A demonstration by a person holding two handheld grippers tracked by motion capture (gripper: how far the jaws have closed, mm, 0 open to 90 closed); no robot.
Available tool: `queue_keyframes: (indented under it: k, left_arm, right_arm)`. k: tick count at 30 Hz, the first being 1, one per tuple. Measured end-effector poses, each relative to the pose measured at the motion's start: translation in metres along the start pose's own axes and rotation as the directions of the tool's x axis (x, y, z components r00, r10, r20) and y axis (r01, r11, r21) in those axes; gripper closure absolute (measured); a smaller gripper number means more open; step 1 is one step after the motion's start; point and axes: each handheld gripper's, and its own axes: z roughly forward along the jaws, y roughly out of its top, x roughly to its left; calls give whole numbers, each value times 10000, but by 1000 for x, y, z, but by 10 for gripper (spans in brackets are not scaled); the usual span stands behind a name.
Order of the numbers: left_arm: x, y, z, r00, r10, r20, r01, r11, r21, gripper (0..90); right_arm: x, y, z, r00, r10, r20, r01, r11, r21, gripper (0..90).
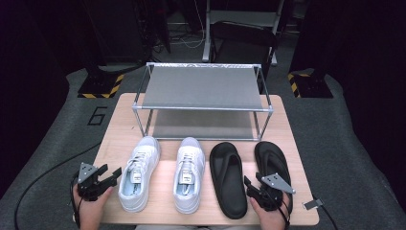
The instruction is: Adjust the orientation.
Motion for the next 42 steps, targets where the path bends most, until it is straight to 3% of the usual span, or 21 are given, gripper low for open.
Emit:
queue_keyframes:
  k: [8,9,12,15,20,24,31,42]
  left_arm:
    - [1,-1,1,9997,-212,107,216,9993,-311,410]
    - [1,-2,0,9995,-200,228,201,9998,-60,410]
    - [1,-3,-1,9994,-196,280,196,9998,9,418]
    - [1,-3,-1,9994,-185,277,185,9998,1,424]
    - [0,-3,0,9996,-221,176,221,9998,14,425]
    - [-2,-4,-2,9997,-3,258,0,10000,96,425]
    - [0,-7,-4,9997,-145,180,147,9999,-91,425]
    - [-1,-6,-2,9997,-34,251,29,9998,186,428]
  right_arm:
    - [0,1,4,9999,131,53,-132,9995,279,500]
    - [0,1,4,9999,131,53,-132,9995,279,500]
    - [-4,6,6,9992,360,144,-365,9987,365,544]
    - [-5,8,9,9982,600,-58,-597,9972,452,553]
    - [-4,6,16,9989,459,-84,-453,9972,598,551]
    - [-4,0,16,9985,543,-67,-538,9968,595,563]
    - [-1,1,8,9992,399,-52,-398,9990,211,555]
    - [1,1,8,9976,612,-326,-606,9980,171,539]
